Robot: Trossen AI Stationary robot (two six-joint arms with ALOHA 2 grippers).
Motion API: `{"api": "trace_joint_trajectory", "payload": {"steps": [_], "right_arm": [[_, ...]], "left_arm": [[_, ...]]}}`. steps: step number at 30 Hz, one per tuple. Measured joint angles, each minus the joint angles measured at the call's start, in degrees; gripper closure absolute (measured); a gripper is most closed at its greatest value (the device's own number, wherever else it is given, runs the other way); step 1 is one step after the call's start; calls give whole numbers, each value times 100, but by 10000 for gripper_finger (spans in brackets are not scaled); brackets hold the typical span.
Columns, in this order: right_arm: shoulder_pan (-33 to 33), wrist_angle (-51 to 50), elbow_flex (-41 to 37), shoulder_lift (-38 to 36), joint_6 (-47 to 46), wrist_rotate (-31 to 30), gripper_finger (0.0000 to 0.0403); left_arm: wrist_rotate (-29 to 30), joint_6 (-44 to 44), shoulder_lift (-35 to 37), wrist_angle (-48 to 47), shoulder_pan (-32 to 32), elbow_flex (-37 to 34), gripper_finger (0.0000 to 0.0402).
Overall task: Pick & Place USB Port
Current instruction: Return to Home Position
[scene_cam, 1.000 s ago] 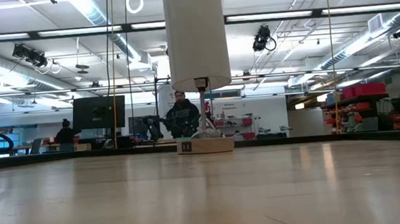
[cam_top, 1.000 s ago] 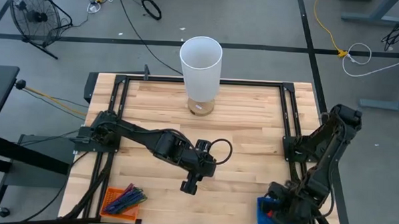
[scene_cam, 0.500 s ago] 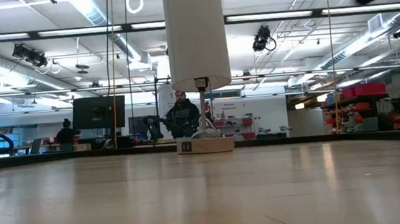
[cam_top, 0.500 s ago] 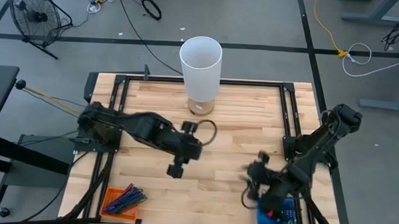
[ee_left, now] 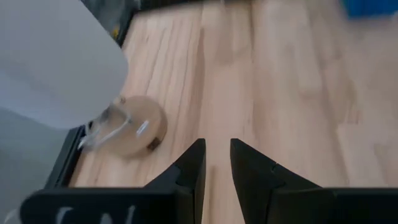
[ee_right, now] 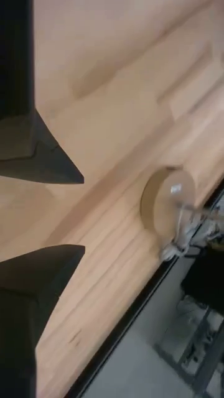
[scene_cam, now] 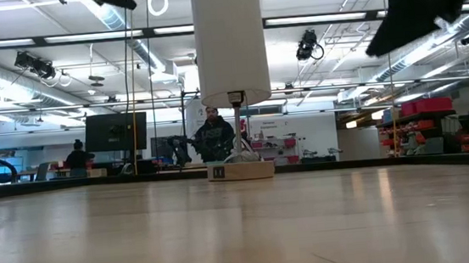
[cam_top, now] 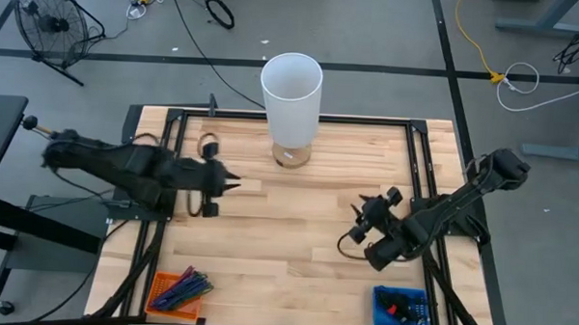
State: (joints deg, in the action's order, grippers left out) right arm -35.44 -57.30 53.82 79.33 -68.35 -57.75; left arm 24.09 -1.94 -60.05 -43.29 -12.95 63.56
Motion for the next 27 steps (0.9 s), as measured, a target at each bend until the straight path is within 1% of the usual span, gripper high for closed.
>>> {"api": "trace_joint_trajectory", "payload": {"steps": [3, 4, 6, 8, 11, 12, 15, 16, 17, 19, 22, 24, 26, 27], "right_arm": [[152, 313, -669, -467, -17, -35, 234], [215, 565, -914, -694, -18, -73, 234], [312, 1072, -1443, -1238, 77, -182, 234], [410, 1874, -1915, -1769, 719, -102, 234], [646, 3155, -2445, -2657, 2322, 360, 234], [772, 3596, -2589, -2933, 2818, 441, 234], [1170, 4765, -2991, -3728, 4291, 674, 234], [1343, 5171, -3093, -3960, 4764, 847, 234], [1526, 5505, -3194, -4191, 5203, 1080, 234], [1880, 5955, -3371, -4578, 5874, 1730, 234], [2340, 6432, -3652, -4950, 6342, 2524, 234], [2646, 6489, -3859, -5089, 6366, 2661, 234], [2949, 6573, -4101, -5190, 6308, 2804, 234], [3107, 6722, -4252, -5261, 6286, 3061, 234]], "left_arm": [[-66, 296, 937, 1299, 3, -1196, 323], [1, 439, 1238, 1609, 15, -1557, 323], [383, 556, 1776, 2102, 102, -2193, 323], [486, 562, 2275, 2760, 194, -2728, 323], [93, 858, 2812, 3710, 302, -3324, 323], [29, 959, 2944, 3846, 336, -3487, 323], [184, 1083, 3180, 4370, 560, -4013, 323], [216, 1184, 3250, 4581, 663, -4224, 323], [189, 1265, 3290, 4829, 756, -4426, 323], [-56, 1270, 3350, 5545, 970, -4811, 323], [-740, 1134, 3390, 6411, 1282, -5342, 323], [-1030, 919, 3388, 6858, 1478, -5655, 323], [-1183, 721, 3385, 7186, 1676, -5927, 323], [-1279, 643, 3385, 7345, 1783, -6055, 323]]}}
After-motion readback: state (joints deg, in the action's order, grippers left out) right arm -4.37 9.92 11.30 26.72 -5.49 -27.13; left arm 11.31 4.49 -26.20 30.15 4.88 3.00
